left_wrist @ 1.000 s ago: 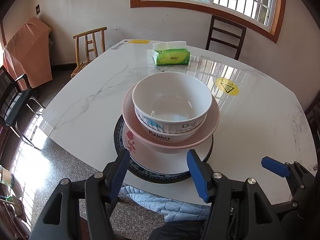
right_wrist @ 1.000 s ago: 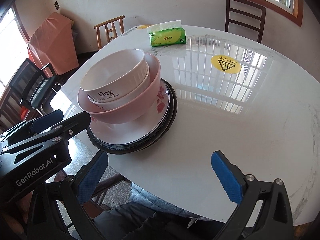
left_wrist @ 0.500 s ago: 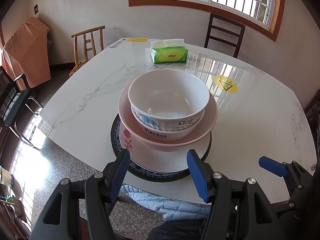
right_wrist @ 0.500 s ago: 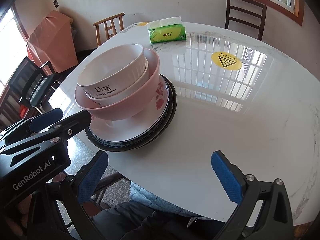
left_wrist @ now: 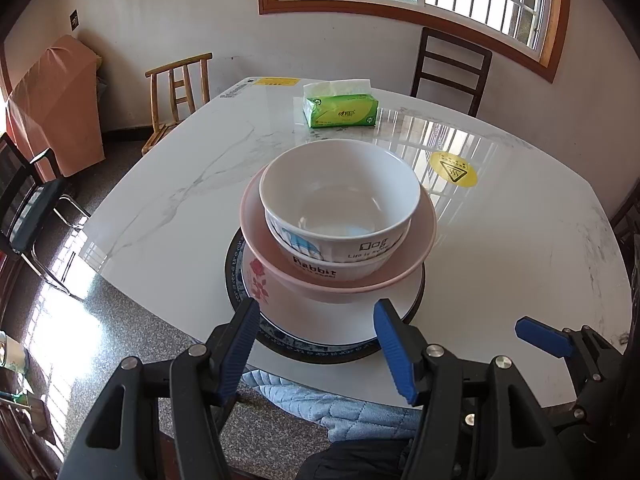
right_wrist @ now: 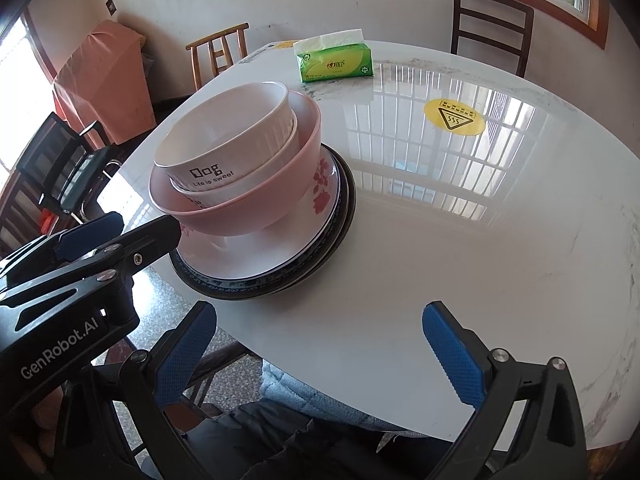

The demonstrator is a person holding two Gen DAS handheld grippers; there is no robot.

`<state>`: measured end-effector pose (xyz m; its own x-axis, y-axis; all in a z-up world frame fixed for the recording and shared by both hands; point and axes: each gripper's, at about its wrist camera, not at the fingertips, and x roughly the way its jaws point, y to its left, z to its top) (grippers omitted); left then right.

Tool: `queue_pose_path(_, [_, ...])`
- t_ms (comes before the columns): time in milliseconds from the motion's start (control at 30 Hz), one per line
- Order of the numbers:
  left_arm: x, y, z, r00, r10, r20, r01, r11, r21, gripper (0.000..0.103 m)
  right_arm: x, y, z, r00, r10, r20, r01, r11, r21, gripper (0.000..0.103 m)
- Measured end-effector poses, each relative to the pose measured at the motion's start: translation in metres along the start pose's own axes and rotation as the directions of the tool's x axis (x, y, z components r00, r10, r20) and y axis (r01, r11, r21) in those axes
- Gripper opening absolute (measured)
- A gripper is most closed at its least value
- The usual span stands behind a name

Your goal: Organize plates and bowls

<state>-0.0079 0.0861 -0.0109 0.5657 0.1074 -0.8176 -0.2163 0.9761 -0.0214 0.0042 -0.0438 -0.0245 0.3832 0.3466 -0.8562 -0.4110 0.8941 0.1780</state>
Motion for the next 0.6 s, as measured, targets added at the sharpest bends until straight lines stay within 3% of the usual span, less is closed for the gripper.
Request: queue_pose_path(600, [-0.0005, -0.0003, -0.0012, 1.000, -0.029, 0.010, 0.029, 1.000, 0.010, 0.061, 0.0011, 0.0003, -0.0013, 1.000, 0.008, -0.007, -0.008, 1.000, 0.004, 0.102])
